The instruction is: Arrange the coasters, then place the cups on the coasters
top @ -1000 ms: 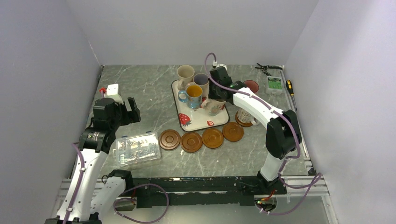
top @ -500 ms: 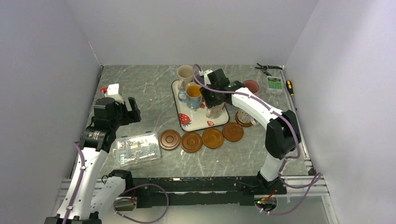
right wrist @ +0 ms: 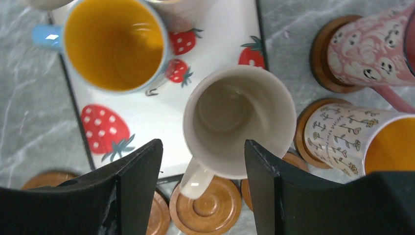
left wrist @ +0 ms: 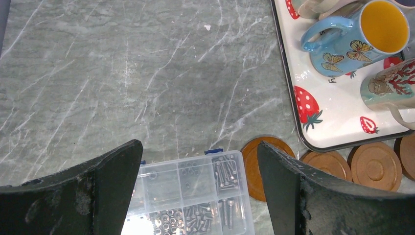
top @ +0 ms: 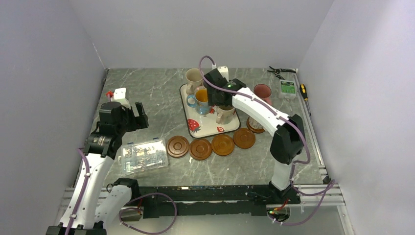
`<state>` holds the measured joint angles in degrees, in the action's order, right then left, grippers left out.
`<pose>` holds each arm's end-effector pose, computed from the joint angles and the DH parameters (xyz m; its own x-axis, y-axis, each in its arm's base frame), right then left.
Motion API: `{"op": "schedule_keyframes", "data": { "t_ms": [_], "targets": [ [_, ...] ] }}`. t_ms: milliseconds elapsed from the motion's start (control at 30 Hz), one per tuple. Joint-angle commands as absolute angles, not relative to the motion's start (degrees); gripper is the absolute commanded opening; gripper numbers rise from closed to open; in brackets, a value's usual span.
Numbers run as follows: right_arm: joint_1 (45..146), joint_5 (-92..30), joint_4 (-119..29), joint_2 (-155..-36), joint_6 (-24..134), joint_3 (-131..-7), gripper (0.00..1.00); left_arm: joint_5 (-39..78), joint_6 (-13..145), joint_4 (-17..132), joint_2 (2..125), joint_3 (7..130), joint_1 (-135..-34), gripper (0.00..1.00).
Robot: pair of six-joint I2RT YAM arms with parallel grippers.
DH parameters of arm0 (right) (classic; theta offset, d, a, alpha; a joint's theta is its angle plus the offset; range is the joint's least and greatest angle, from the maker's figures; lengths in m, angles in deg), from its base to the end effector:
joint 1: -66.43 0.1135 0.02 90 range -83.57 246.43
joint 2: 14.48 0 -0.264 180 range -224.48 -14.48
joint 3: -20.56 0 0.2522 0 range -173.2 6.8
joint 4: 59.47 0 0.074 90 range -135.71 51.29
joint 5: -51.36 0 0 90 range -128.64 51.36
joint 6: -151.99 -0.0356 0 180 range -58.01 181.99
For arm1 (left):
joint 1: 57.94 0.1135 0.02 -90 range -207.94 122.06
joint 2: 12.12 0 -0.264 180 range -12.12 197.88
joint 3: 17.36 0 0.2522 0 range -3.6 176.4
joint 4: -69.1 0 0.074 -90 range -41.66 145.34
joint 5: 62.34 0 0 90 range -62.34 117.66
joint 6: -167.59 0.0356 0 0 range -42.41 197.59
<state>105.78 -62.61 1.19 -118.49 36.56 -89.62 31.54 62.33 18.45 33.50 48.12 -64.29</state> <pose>0.3158 0.2402 0.3100 -0.7389 -0.0985 -0.6666 -0.0881 0.9949 -0.0492 0.1659 -0.0160 0.3318 -0.5047 -0.2081 -0.8379 -0.0832 0.9777 -0.1927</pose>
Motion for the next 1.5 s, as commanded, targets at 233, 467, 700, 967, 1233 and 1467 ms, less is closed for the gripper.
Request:
{"op": "schedule_keyframes", "data": {
  "t_ms": [233, 467, 700, 967, 1233, 1467],
  "targets": [
    [105.0, -72.6, 3.5, -125.6, 24.7, -96.4, 0.64, 30.7, 62.3, 19.1, 33.1, 49.4, -64.4, 0.94],
    [103.1, -72.0, 2.0, -129.4, 24.0, -99.4, 0.63, 30.6, 62.3, 19.1, 33.0, 49.4, -64.5, 0.94],
    [102.1, -71.3, 3.1, -132.4, 23.6, -102.9, 0.31, 30.6, 62.3, 19.1, 32.9, 49.4, -64.4, 0.94],
    [102.2, -57.2, -10.4, -123.0, 41.7, -91.1, 0.00, 30.6, 62.4, 19.2, 33.1, 49.3, -64.4, 0.94],
    [102.2, -41.2, -15.1, -112.3, 60.7, -77.2, 0.00, 30.5, 62.4, 19.2, 33.4, 49.3, -64.4, 0.94],
    [102.2, -38.3, -13.7, -110.1, 64.1, -73.4, 0.08, 30.5, 62.4, 19.2, 33.8, 49.4, -64.4, 0.94]
  ]
}}
